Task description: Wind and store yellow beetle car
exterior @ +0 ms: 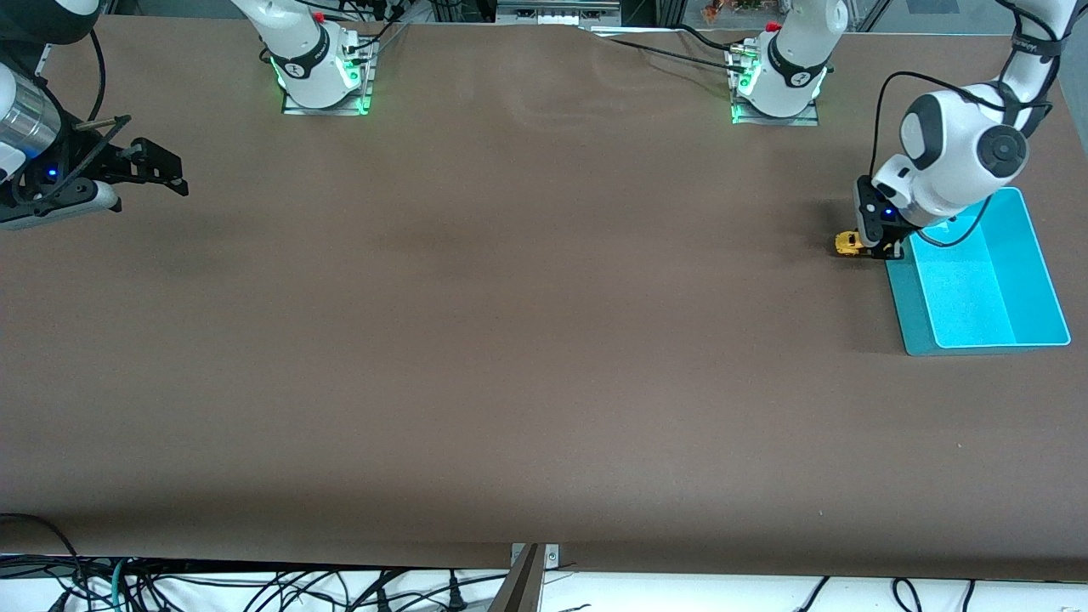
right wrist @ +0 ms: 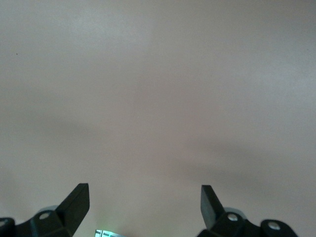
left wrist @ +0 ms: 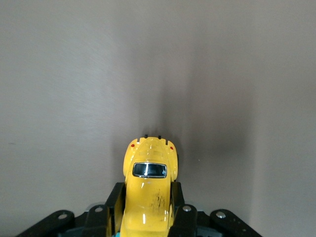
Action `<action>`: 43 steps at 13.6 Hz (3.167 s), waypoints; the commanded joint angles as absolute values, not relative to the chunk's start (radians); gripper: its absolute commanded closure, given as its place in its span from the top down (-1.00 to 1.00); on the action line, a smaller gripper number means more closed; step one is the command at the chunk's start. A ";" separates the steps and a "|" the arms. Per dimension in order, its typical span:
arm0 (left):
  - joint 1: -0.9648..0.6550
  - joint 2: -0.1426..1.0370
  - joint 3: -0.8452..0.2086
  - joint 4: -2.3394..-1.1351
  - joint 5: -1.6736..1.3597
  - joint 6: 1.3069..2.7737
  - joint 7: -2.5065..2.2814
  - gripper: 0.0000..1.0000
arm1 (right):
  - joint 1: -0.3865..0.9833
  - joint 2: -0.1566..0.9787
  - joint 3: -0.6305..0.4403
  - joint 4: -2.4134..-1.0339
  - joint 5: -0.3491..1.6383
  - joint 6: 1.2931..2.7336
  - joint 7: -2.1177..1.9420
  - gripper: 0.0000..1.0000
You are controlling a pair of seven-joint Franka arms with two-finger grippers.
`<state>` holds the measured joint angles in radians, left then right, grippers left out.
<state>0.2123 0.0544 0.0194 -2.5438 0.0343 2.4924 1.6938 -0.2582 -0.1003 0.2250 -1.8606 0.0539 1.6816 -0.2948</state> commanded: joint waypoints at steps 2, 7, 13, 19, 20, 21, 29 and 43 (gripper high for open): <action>0.178 0.044 0.014 -2.372 -0.083 2.242 1.707 -1.00 | -0.249 -0.112 0.216 -1.873 0.066 1.690 -0.284 1.00; 0.339 0.070 0.021 -2.163 -0.072 2.017 1.908 -1.00 | -0.249 -0.112 0.216 -1.873 0.066 1.690 -0.284 1.00; 0.506 0.190 0.026 -2.125 -0.023 2.123 2.017 -1.00 | -0.249 -0.112 0.216 -1.875 0.064 1.690 -0.284 1.00; 0.545 0.328 0.026 -2.128 -0.025 2.298 2.019 -1.00 | -0.249 -0.110 0.216 -1.876 0.063 1.690 -0.284 1.00; 0.546 0.346 0.026 -2.128 -0.025 2.318 2.019 -1.00 | -0.250 -0.110 0.216 -1.876 0.063 1.690 -0.284 1.00; 0.546 0.357 0.026 -2.128 -0.025 2.333 2.019 -1.00 | -0.249 -0.110 0.216 -1.876 0.063 1.690 -0.284 1.00; 0.540 0.414 0.023 -2.126 -0.037 2.410 2.016 -0.36 | -0.247 -0.109 0.219 -1.868 0.063 1.683 -0.282 1.00; 0.479 0.292 -0.006 -1.987 -0.035 1.991 1.714 1.00 | -0.245 -0.121 0.272 -1.810 0.063 1.651 -0.140 1.00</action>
